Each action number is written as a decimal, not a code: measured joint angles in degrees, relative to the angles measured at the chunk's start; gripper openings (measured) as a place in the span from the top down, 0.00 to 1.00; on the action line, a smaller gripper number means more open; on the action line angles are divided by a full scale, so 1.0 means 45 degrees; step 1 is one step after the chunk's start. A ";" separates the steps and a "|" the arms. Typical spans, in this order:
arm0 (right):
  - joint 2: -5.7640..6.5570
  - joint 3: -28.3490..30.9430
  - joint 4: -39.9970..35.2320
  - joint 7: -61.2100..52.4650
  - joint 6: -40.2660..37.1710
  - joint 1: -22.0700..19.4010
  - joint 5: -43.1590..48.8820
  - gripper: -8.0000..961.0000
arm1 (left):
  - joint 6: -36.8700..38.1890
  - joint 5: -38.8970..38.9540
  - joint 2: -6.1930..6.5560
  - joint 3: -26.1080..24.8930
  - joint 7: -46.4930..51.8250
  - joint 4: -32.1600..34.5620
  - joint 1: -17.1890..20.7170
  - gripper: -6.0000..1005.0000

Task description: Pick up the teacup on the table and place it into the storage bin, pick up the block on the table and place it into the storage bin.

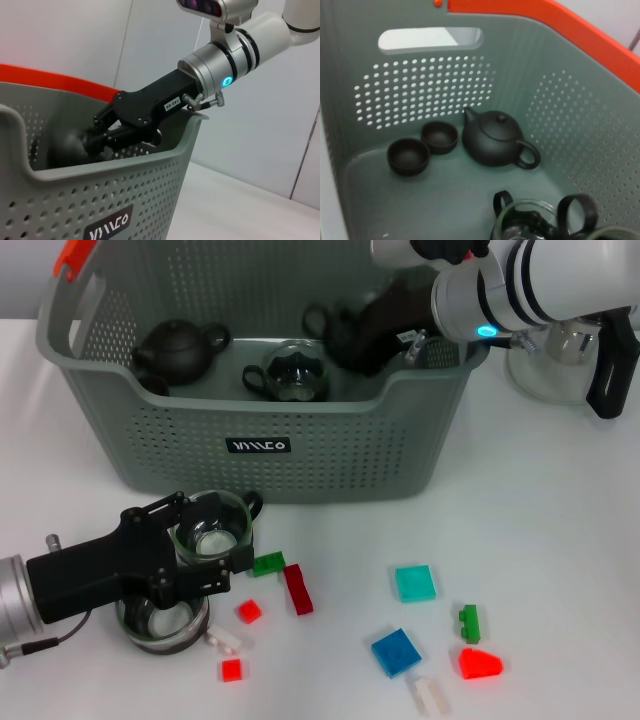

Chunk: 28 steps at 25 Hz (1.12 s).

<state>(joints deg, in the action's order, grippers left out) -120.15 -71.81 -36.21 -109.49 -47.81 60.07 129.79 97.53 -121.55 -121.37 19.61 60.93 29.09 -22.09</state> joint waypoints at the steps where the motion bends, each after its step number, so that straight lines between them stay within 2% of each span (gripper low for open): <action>1: 0.0001 0.0000 -0.0011 0.0000 -0.0042 0.0002 0.0070 0.90 | 0.0000 0.0000 0.0000 -0.0002 -0.0001 0.0000 0.0004 0.13; 12: -0.0016 -0.0042 -0.0339 -0.0072 -0.0195 -0.0021 0.0278 0.43 | 0.0069 -0.0001 0.0011 -0.0106 -0.0003 0.0000 0.0030 0.13; 18: -0.0030 -0.0037 -0.1747 -0.0368 -0.0344 -0.0549 0.0192 0.34 | 0.0084 -0.0009 0.0037 -0.0155 0.0008 0.0011 0.0031 0.13; 21: -0.0075 -0.0045 -0.3096 -0.0371 -0.0449 -0.1180 -0.0191 0.33 | 0.0087 -0.0016 0.0038 -0.0158 0.0022 0.0021 0.0044 0.13; 28: -0.0014 -0.0035 -0.5988 -0.0262 -0.1409 -0.2855 -0.2473 0.31 | 0.0089 -0.0023 0.0040 -0.0158 0.0031 0.0046 0.0047 0.13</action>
<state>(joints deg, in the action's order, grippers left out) -120.22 -71.96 -63.16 -110.66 -54.15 47.22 118.66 97.93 -121.65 -121.19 18.90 61.07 29.30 -21.88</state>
